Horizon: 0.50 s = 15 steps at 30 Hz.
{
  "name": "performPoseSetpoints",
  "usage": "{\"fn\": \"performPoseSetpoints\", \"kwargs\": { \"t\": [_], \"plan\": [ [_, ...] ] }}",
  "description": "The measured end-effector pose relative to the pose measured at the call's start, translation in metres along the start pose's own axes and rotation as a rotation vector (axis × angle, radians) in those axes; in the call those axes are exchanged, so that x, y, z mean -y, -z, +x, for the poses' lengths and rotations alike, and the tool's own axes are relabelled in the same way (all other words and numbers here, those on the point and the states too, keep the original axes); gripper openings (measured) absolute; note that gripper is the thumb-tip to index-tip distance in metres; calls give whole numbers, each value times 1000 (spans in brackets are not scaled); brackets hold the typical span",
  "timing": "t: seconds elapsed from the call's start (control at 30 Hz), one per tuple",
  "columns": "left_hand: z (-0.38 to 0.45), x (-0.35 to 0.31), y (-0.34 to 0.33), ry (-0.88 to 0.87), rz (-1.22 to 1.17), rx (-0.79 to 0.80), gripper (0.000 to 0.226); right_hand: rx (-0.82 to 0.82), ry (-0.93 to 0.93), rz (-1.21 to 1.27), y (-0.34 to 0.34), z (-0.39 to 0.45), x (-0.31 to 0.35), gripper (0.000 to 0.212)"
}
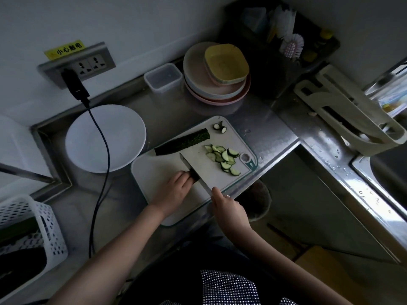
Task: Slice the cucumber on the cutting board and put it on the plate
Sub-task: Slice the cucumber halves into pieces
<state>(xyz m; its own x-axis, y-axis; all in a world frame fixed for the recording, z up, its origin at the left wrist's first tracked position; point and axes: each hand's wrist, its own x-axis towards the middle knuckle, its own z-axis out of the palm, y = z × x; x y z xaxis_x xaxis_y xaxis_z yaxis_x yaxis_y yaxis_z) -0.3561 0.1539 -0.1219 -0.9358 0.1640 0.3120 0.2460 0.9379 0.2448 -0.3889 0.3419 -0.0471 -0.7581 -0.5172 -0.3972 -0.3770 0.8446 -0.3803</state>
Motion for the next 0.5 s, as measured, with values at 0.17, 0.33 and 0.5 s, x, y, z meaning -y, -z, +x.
{"fn": "performPoseSetpoints", "kwargs": {
  "t": [0.17,0.33,0.5],
  "plan": [
    [0,1,0,-4,7,12,34,8,8,-7,0,1,-1,9],
    [0,2,0,-18,-13,6,34,29,-1,-26,-6,4,-5,10],
    [-1,5,-2,-37,-12,8,36,41,-10,-34,-6,5,-6,10]
  ]
}}
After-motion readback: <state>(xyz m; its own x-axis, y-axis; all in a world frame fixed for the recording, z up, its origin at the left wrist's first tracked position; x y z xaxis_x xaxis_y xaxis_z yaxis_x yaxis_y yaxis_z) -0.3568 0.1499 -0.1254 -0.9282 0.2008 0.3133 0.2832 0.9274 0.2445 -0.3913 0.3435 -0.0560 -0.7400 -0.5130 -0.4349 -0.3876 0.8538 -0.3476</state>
